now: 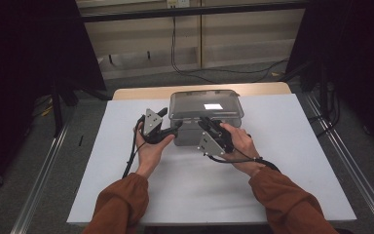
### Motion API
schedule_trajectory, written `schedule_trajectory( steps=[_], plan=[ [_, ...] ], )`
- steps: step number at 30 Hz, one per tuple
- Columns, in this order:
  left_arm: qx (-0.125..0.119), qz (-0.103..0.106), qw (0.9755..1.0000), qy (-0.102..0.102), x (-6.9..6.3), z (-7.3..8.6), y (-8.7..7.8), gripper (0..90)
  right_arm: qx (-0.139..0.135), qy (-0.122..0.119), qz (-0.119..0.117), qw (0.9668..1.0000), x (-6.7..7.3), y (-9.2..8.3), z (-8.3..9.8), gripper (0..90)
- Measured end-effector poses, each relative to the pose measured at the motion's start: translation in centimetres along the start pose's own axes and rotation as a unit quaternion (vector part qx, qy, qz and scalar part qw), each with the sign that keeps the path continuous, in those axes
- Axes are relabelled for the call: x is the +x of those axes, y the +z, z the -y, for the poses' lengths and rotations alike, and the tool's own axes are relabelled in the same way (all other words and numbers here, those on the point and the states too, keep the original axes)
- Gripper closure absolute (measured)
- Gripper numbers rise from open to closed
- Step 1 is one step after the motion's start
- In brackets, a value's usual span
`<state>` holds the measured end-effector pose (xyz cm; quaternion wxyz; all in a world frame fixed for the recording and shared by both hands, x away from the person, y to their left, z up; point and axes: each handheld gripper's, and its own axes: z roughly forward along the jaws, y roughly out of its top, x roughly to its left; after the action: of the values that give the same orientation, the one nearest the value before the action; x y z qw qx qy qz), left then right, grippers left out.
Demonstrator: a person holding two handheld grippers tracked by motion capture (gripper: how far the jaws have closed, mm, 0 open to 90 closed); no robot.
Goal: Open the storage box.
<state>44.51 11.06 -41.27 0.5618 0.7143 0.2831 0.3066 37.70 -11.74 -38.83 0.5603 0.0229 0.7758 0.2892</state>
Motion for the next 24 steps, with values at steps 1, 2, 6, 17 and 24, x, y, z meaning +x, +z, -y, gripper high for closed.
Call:
schedule_trajectory(
  steps=[1,2,6,17,24],
  plan=[
    [-0.003,0.0,1.0,-0.003,0.1,0.0,0.0,32.5,0.0,0.008,-0.001,1.0,0.0,0.0,0.1,78.2],
    [-0.002,0.001,1.0,0.0,0.1,0.1,0.1,33.6,0.0,0.01,-0.002,0.9999,0.0,0.0,0.1,77.8],
    [-0.004,0.002,0.9999,0.009,0.2,0.2,0.1,36.7,-0.001,0.022,-0.004,0.9997,-0.1,0.0,0.3,76.4],
    [-0.01,0.007,0.9999,0.01,0.2,0.0,0.1,40.4,0.01,0.118,-0.008,0.993,-0.8,-0.1,2.1,52.3],
    [-0.014,0.009,0.9999,-0.003,0.4,-0.2,0.0,41.9,0.014,0.177,-0.013,0.984,-1.5,-0.5,3.6,23.8]
  ],
)
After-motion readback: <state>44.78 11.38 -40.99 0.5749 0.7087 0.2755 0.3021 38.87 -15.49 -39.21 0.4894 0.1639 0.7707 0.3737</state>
